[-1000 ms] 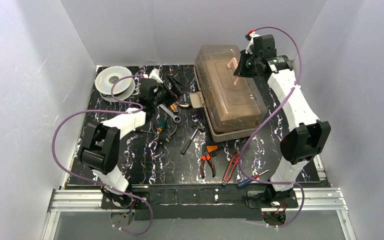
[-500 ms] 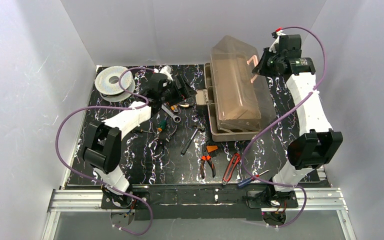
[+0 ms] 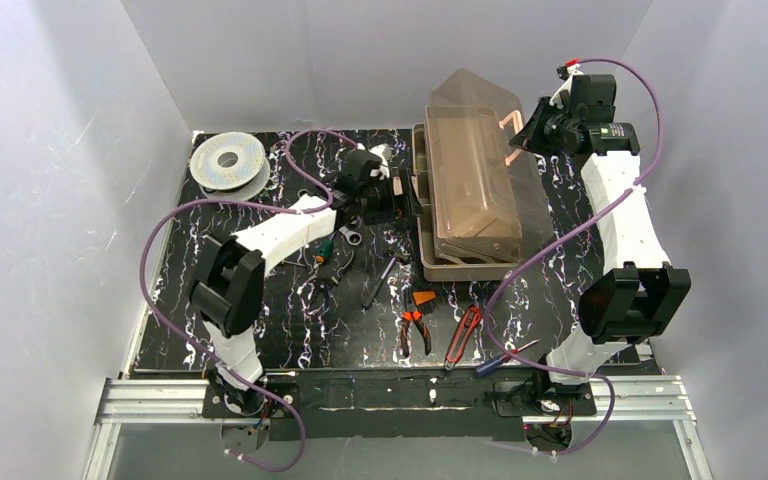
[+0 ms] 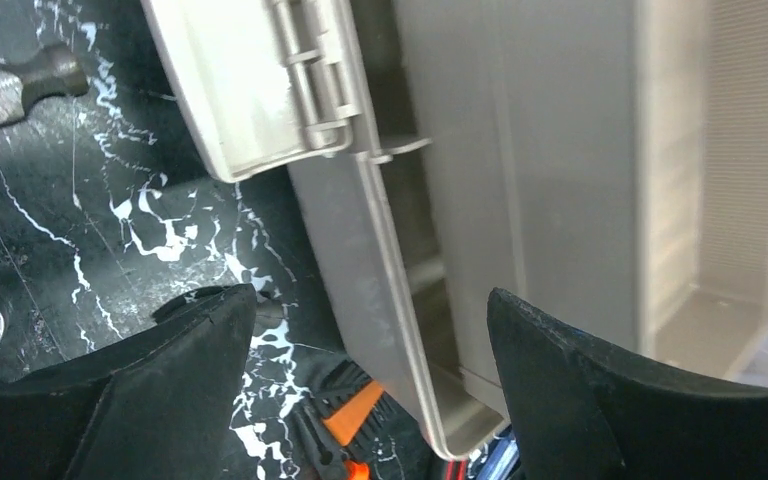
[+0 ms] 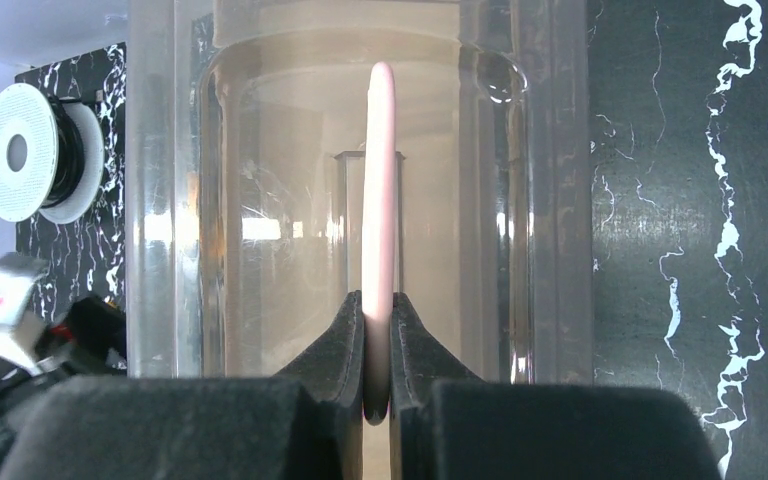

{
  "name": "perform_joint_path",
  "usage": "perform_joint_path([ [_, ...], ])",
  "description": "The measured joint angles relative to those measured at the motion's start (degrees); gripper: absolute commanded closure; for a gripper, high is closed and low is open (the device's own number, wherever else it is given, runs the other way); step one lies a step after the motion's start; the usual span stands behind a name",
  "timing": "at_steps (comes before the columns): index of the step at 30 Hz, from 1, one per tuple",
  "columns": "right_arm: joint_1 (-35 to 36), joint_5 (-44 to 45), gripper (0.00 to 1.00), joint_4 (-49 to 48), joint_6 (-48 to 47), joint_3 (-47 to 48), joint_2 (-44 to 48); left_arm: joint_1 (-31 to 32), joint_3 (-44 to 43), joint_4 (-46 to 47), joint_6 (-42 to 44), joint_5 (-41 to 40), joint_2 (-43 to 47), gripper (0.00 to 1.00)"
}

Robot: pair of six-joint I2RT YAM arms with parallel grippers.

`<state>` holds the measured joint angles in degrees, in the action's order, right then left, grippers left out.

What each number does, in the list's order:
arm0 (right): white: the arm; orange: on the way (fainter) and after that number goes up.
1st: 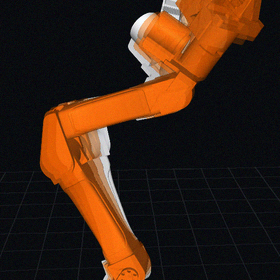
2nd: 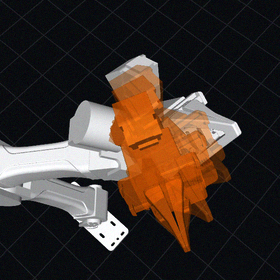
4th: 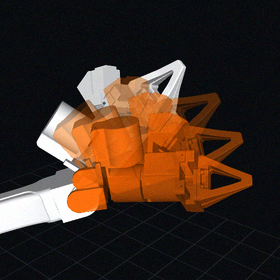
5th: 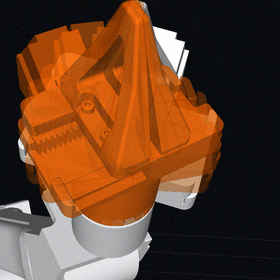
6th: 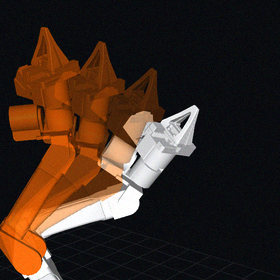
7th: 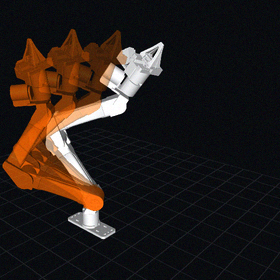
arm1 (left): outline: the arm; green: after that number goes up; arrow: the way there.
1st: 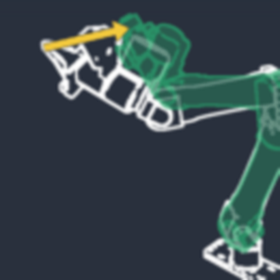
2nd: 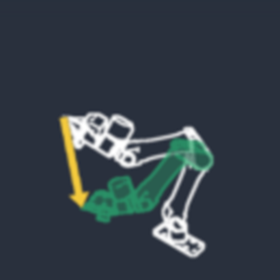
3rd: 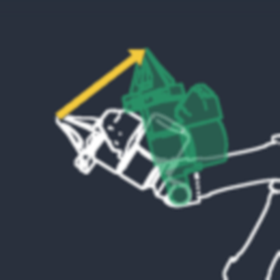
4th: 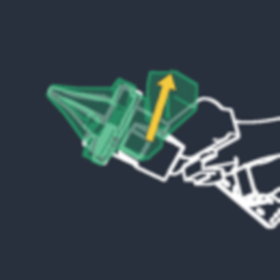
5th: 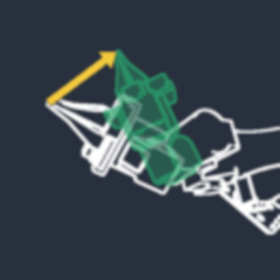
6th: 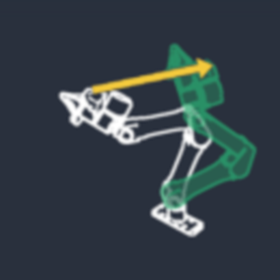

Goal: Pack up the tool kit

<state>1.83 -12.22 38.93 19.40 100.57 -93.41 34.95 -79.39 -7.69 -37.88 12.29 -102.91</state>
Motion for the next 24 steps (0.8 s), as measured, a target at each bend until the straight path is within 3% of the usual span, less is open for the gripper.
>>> perform_joint_path([
  [9, -1.85, -1.59, 0.99, -0.27, 0.22, -0.35, 0.19, 1.33, -1.48, -2.74, -0.12, 0.10, -6.29, 0.36],
  [11, -2.28, -1.96, 0.99, -0.70, 0.31, -0.85, 0.37, 1.55, -1.88, -2.77, -0.23, 0.22, -6.51, 0.51],
  [14, -2.99, -2.55, 0.99, -1.65, 0.53, -1.72, 0.87, 1.74, -2.60, -1.52, -0.92, 1.70, -7.39, 0.86],
  [16, -3.43, -2.84, 0.99, -2.64, 0.83, -2.73, 1.40, 2.20, -3.11, -0.17, -1.27, 2.61, -7.56, 0.99],
  [24, -4.96, -2.96, 0.99, -4.29, 1.93, -5.52, 3.34, 2.46, -3.02, -0.69, -1.36, -1.79, -6.56, 1.00],
])
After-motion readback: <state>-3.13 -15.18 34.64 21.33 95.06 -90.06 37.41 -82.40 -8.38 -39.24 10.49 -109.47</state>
